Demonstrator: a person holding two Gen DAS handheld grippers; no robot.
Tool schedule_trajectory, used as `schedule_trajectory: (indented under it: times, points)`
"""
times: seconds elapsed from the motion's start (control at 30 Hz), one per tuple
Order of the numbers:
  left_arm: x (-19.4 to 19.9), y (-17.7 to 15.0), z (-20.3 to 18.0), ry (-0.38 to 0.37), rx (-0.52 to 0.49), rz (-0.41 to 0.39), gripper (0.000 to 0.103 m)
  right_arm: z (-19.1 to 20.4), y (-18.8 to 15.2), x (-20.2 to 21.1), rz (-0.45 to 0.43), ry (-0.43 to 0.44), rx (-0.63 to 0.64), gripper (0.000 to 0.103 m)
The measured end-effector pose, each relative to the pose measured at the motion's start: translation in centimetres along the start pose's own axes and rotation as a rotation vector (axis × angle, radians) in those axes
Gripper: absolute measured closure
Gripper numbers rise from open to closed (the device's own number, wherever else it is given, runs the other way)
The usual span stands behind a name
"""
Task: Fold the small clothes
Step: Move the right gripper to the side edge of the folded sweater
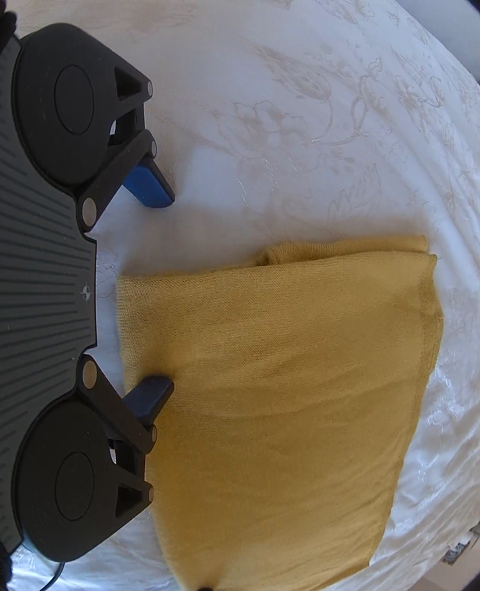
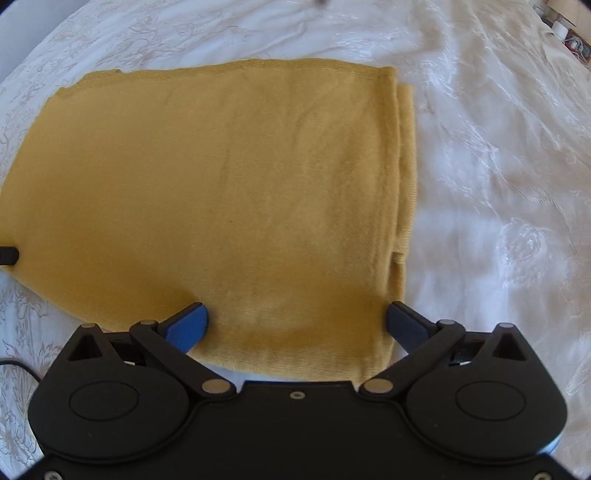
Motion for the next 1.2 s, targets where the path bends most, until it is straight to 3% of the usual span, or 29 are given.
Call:
schedule_trajectory:
  times: [0.13, 0.37, 0.53, 0.83, 1.2]
  points:
    - [0.7, -0.2, 0.0, 0.012, 0.046, 0.006, 0.004, -3.0, -0.1, 0.7, -0.014, 0.029, -0.173, 0.001]
    - [3.5, -0.1, -2.3, -0.01, 0.083, -0.032, 0.004, -7.2, 0.7, 1.4, -0.075, 0.185, -0.423, 0.001]
    - [4.3, 1.7, -4.5, -0.034, 0.105, -0.07, 0.004, -8.8, 1.8, 0.4, -0.107, 0.273, -0.56, 0.001]
    - [2.0, 6.5, -8.7, -0.065, 0.109, -0.096, 0.004, -8.9, 3.4, -2.9, -0.033, 0.389, -0.547, 0.0]
    - [-4.0, 9.5, -11.8, -0.053, 0.077, -0.039, 0.004, -9.1, 3.9, -4.6, -0.035, 0.57, -0.582, 0.0]
Point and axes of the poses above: each gripper's, at about its wrist camera, not at the fingertips, and x roughly against the way its jaws point, z to its left, y to its top, the point moved 4 cm from there along -x, roughly the way its jaws point, and after that the axes turned 14 degrees about -z, right-handed, at the moved point
